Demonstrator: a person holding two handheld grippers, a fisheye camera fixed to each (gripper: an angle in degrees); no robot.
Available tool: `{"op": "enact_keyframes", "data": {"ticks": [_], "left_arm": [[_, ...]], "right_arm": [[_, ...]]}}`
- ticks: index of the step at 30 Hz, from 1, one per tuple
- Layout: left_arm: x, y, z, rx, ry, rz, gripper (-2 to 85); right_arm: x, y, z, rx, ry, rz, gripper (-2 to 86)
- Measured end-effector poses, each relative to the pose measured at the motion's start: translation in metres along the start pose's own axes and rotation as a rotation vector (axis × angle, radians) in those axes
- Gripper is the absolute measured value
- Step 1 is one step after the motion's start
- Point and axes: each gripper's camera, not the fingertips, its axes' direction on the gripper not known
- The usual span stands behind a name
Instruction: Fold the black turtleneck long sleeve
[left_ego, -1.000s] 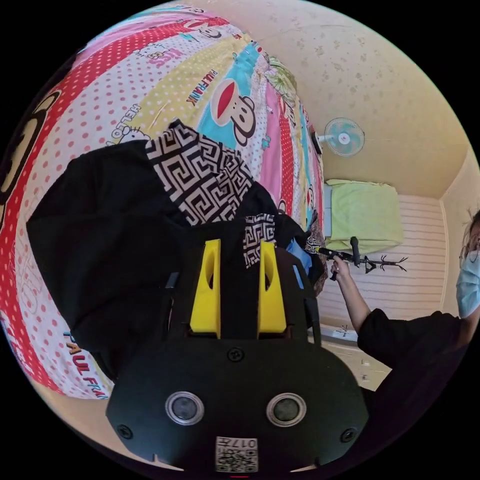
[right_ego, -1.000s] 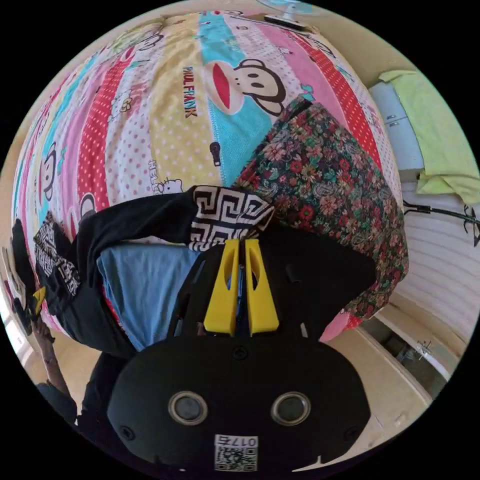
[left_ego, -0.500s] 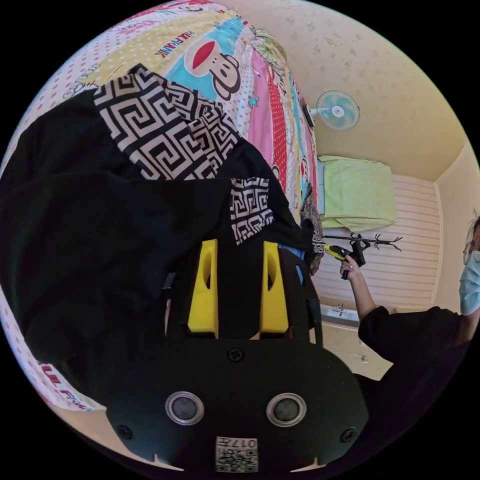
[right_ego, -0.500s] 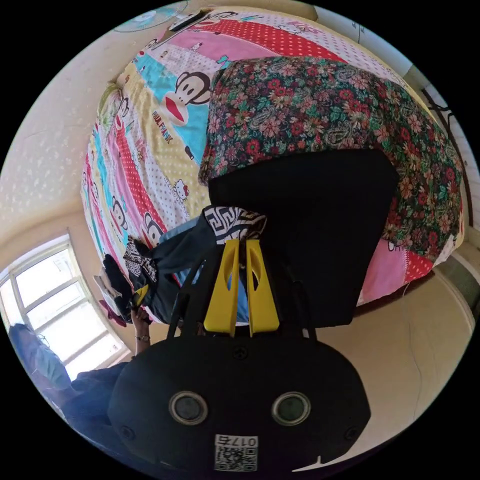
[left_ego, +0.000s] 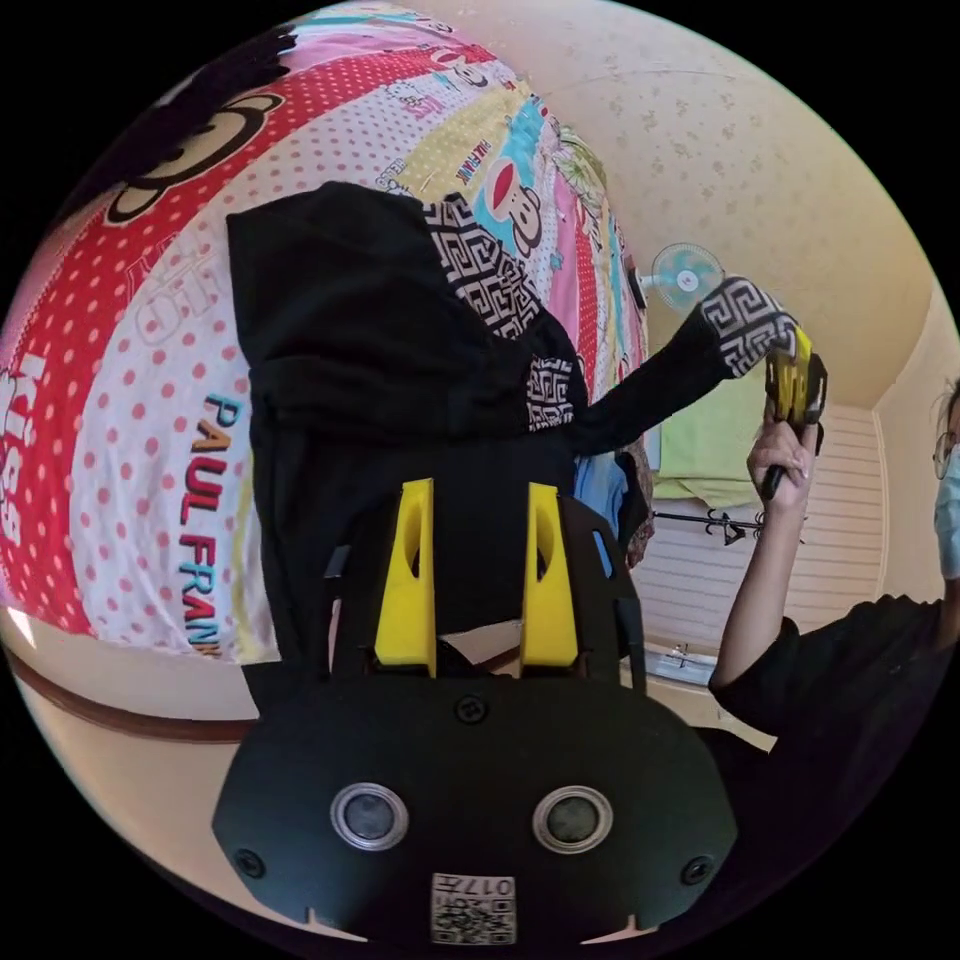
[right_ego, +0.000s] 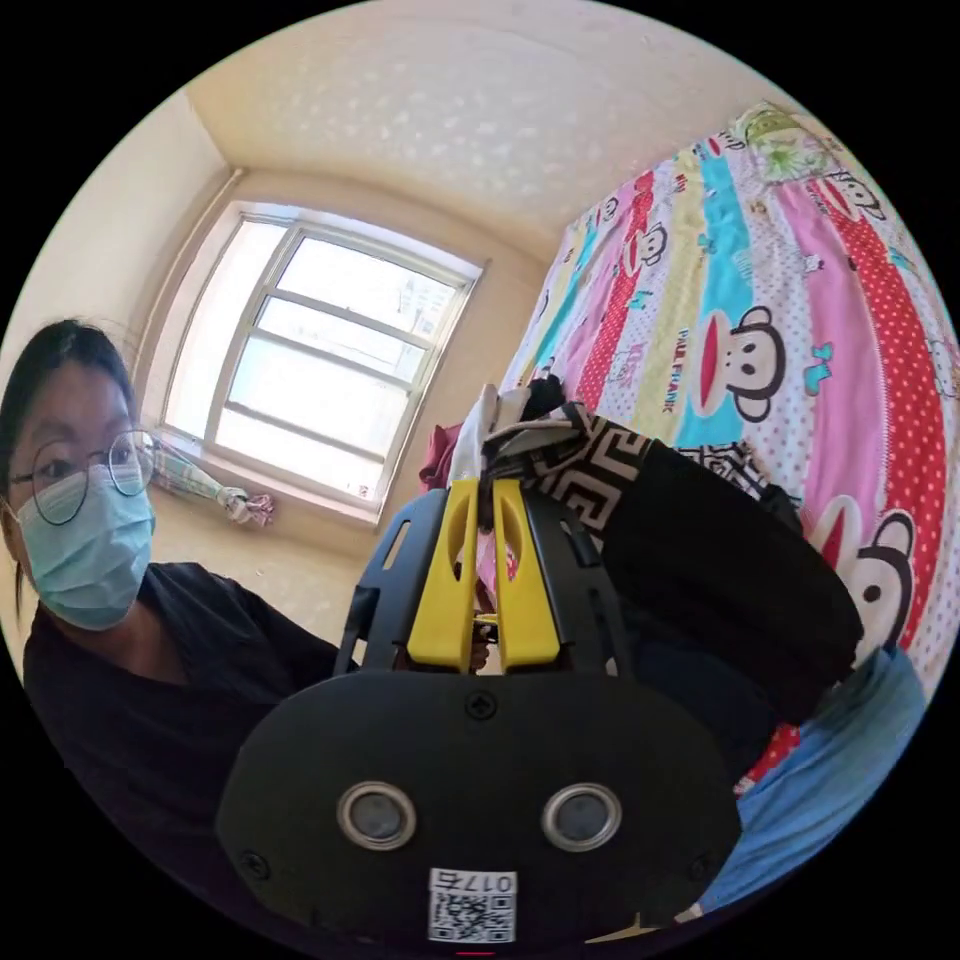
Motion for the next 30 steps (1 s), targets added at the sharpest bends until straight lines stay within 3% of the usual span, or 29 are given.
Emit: {"op": "enact_keyframes", "data": {"ticks": [3, 7, 11, 15, 17, 20, 22, 24, 27, 30], "left_arm": [[-0.023, 0.011, -0.032, 0.048, -0.015, -0.036, 13.4], [-0.045, 0.013, -0.066, 0.124, -0.005, -0.061, 13.4], [-0.050, -0.015, -0.086, 0.161, 0.028, -0.001, 13.8], [-0.040, -0.065, -0.077, 0.123, -0.018, 0.094, 15.5], [-0.040, -0.084, -0.064, 0.073, -0.050, 0.114, 15.9], [-0.037, -0.101, -0.048, -0.008, -0.026, 0.128, 16.2], [-0.030, -0.100, -0.052, 0.007, 0.015, 0.171, 15.4], [-0.025, -0.094, -0.051, -0.024, -0.013, 0.211, 13.1], [-0.038, -0.089, -0.031, -0.146, -0.088, 0.157, 14.0], [-0.041, -0.085, -0.052, -0.027, -0.017, 0.103, 14.1]], "right_arm": [[0.025, 0.000, 0.113, -0.204, 0.066, 0.044, 4.2], [0.051, 0.017, 0.189, -0.459, 0.112, 0.062, 7.7], [0.041, 0.010, 0.144, -0.396, 0.413, 0.014, 11.6], [0.071, 0.006, 0.077, -0.320, 0.836, 0.170, 11.6], [0.092, 0.009, 0.064, -0.342, 0.933, 0.232, 10.9], [0.129, 0.015, 0.076, -0.559, 0.989, 0.220, 6.1], [0.125, 0.008, 0.064, -0.497, 1.058, 0.211, 4.5], [0.116, -0.005, 0.029, -0.260, 1.037, 0.282, 3.9], [0.142, -0.010, 0.025, -0.286, 0.877, 0.360, 4.6], [0.147, -0.014, 0.022, -0.263, 0.882, 0.399, 8.9]]}}
